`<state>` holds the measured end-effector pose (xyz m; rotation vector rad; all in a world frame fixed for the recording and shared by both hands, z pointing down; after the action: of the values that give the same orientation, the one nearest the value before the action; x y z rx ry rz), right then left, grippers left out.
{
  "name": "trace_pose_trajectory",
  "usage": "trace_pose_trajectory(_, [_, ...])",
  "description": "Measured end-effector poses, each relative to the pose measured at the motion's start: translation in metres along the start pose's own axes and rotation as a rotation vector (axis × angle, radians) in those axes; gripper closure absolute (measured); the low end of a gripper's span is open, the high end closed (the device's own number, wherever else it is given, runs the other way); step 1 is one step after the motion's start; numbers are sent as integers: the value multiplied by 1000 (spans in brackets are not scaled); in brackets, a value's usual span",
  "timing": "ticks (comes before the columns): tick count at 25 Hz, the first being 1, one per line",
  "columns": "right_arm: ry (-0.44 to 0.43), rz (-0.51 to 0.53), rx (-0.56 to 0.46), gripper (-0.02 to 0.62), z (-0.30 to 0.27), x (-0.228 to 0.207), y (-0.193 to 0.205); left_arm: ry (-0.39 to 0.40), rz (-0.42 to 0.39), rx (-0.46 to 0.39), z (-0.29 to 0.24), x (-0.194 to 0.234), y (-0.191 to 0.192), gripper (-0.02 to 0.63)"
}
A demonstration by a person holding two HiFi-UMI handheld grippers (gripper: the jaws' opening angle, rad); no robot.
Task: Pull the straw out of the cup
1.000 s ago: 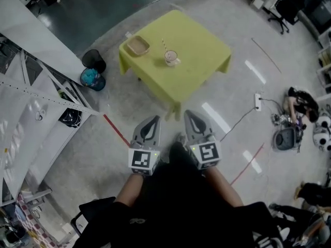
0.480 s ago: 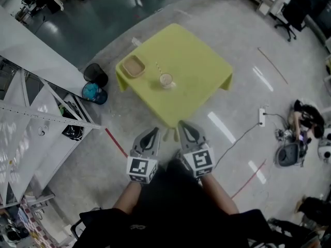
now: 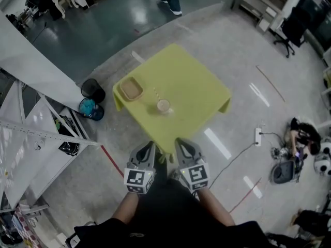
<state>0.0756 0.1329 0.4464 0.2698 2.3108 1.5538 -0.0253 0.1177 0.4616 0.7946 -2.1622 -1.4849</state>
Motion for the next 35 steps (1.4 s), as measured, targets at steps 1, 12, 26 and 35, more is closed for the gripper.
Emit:
trace_pose_trajectory(1, [2, 0, 4, 578, -8, -5, -1, 0, 6, -2, -9, 6, -2, 558])
trace_pose_trajectory(12, [3, 17, 73, 578, -108, -41, -41, 48, 50, 14, -98, 76, -22, 558])
trace_pose_trajectory(26, [41, 55, 215, 578, -196, -39, -41, 108, 127, 36, -152, 165, -12, 558])
trace_pose_trajectory(35, [47, 39, 257, 578, -210, -74, -22, 97, 163, 89, -179, 164, 16, 558])
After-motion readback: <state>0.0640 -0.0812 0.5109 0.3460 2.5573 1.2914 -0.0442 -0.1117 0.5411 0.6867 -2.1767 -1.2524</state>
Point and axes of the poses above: the fingertips, and each gripper's own axes: z backward along the fingers, x to its left, y out of its underside, the point moved 1 cm from there along z, backward along the fingers, and after that the axes turned 7 degrees about -z, right-handed, at the moved point
